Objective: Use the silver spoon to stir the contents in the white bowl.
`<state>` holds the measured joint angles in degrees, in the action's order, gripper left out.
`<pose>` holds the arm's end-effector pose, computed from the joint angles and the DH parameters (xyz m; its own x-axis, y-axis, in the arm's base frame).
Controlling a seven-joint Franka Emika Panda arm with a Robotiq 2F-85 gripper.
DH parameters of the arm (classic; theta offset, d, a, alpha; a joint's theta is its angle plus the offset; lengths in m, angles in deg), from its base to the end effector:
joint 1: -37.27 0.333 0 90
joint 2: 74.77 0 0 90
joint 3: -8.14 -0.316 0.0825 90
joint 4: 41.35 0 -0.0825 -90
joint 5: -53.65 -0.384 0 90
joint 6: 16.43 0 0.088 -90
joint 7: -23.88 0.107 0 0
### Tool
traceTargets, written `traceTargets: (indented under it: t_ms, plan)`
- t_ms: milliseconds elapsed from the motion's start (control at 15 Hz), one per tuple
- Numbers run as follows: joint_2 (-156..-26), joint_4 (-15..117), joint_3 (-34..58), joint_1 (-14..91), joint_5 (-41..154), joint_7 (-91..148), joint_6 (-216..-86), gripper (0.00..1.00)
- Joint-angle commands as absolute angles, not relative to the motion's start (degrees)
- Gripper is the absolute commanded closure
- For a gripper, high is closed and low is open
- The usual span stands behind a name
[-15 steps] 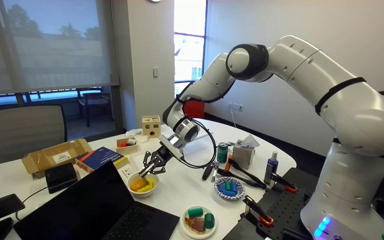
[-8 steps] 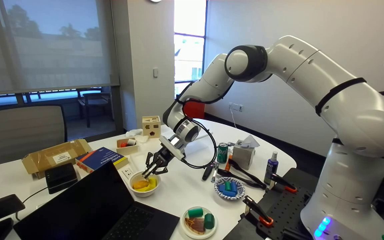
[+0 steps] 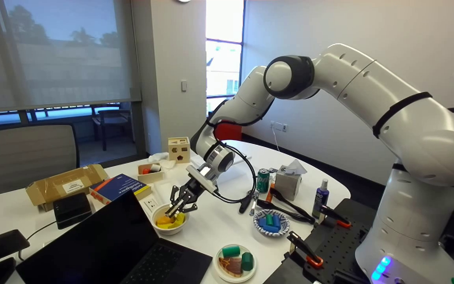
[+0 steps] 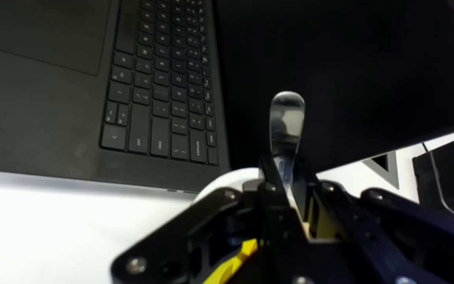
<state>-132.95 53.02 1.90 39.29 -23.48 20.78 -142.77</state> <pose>0.6098 0.1203 0.0102 0.5807 -0.4526 -0.6768 -0.8133 -0.2843 -0.5077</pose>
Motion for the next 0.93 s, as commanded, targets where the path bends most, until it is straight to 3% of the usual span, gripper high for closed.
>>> traceTargets:
  t_ms: [0,867]
  plan:
    - [-133.68,52.32,-0.06,36.03,-28.15,17.31,-138.00,0.96]
    - [-133.91,52.36,4.98,42.64,-24.91,18.60,-147.10,0.96]
